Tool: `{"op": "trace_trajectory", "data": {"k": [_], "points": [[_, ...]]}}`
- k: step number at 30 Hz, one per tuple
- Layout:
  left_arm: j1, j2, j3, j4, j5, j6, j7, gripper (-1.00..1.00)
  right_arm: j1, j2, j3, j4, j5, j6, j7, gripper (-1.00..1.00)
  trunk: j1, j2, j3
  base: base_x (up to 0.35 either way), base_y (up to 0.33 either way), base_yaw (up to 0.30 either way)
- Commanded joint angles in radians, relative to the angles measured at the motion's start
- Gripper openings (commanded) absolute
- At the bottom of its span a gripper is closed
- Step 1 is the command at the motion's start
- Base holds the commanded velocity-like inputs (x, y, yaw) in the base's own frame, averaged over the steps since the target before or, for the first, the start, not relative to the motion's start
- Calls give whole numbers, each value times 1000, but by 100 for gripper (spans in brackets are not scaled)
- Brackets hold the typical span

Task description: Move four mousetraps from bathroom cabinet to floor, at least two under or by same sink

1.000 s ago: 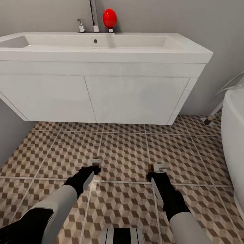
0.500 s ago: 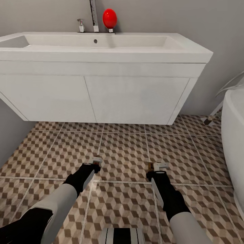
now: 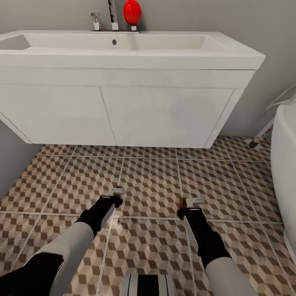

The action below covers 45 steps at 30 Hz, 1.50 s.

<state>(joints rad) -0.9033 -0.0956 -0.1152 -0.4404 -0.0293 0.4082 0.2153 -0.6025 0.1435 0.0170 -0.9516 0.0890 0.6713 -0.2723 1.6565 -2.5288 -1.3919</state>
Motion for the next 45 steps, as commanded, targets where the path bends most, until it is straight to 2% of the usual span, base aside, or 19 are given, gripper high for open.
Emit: {"op": "trace_trajectory", "data": {"k": [1, 11, 36, 45], "points": [[0, 0, -6, -2, -5, 7, 6, -100, 0, 0, 1, -1, 9, 8, 1, -100, 0, -1, -5, 0, 0, 0], [0, 1, -5, -3, -5, 7, 6, -100, 0, 1, 1, -3, 11, 2, 0, -100, 5, -3, -43, 0, 0, 0], [0, 0, -4, -2, -4, -4, 6, -100, 0, 1, 1, -10, 12, -1, 1, -100, 5, -3, -43, 0, 0, 0], [0, -1, -3, 14, 19, -5, 9, -100, 0, -1, 1, -10, 12, -2, 0, -100, 5, -3, -43, 0, 0, 0]]}}
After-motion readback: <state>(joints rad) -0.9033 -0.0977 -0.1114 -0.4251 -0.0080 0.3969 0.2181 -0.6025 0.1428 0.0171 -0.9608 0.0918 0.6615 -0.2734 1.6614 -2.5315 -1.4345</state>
